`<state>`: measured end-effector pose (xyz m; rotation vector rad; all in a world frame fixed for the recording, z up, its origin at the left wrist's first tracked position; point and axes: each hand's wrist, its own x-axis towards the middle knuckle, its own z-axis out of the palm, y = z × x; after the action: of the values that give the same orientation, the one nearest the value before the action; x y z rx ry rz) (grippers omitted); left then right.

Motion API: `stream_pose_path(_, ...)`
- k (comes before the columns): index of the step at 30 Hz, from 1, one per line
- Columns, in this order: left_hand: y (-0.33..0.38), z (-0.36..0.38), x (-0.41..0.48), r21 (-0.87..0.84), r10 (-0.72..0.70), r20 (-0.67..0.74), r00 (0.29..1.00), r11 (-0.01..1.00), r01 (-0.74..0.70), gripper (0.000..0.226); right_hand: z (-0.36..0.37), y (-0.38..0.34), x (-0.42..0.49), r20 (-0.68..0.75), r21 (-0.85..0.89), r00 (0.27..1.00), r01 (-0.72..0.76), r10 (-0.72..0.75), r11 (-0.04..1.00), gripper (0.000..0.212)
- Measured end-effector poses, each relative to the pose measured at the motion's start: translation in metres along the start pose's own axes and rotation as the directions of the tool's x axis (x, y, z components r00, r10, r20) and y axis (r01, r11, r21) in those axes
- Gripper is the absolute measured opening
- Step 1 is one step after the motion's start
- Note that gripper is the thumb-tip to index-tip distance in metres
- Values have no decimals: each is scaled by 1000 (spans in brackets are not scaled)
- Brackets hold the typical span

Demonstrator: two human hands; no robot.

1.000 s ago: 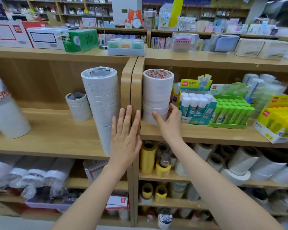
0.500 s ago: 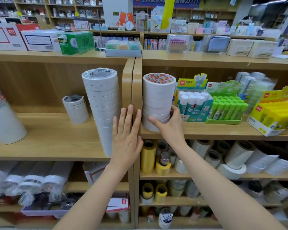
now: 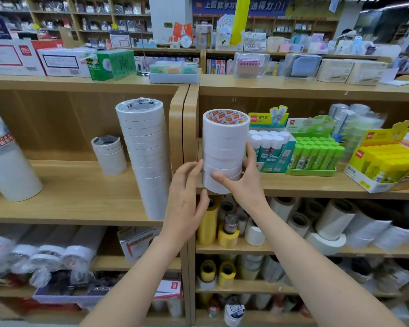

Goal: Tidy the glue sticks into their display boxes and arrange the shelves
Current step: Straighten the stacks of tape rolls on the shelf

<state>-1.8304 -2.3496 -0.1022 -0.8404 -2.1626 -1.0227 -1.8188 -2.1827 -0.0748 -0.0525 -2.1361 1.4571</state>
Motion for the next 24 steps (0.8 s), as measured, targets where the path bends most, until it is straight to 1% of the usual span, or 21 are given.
stream_pose_path(2, 11, 4, 1, -129, -82, 33, 996, 988, 85, 61, -6, -1, -6, 3, -6, 1000, 22, -22, 1000, 113)
stream_pose_path(4, 22, 11, 4, -235, -172, 86, 981, 954, 187, 66, -13, -3, -11, 14, -22, 999, 35, -35, 999, 111)
stream_pose_path(7, 37, 20, 7, -441, -274, 188, 943, 835, 330, 66, -28, -4, -18, 28, -50, 998, 56, -55, 997, 109)
stream_pose_path(9, 45, 23, 6, -500, -302, 217, 928, 782, 371, 63, -36, -5, -24, 34, -42, 998, 53, -52, 998, 106)
stream_pose_path(13, 59, 22, -9, -530, -343, 137, 929, 767, 362, 58, -45, -12, -38, 56, -11, 996, 69, -68, 998, 107)
stream_pose_path(17, 64, 6, -36, -533, -405, 11, 914, 771, 347, 56, -34, -24, -58, 135, 32, 987, 88, -92, 996, 109)
stream_pose_path(20, 64, -19, -66, -510, -480, -100, 872, 777, 369, 54, -13, -33, -78, 231, 66, 968, 89, -102, 994, 112)
stream_pose_path(24, 53, -63, -114, -451, -575, -213, 790, 775, 443, 54, 36, -47, -112, 384, 130, 913, 90, -134, 987, 111)
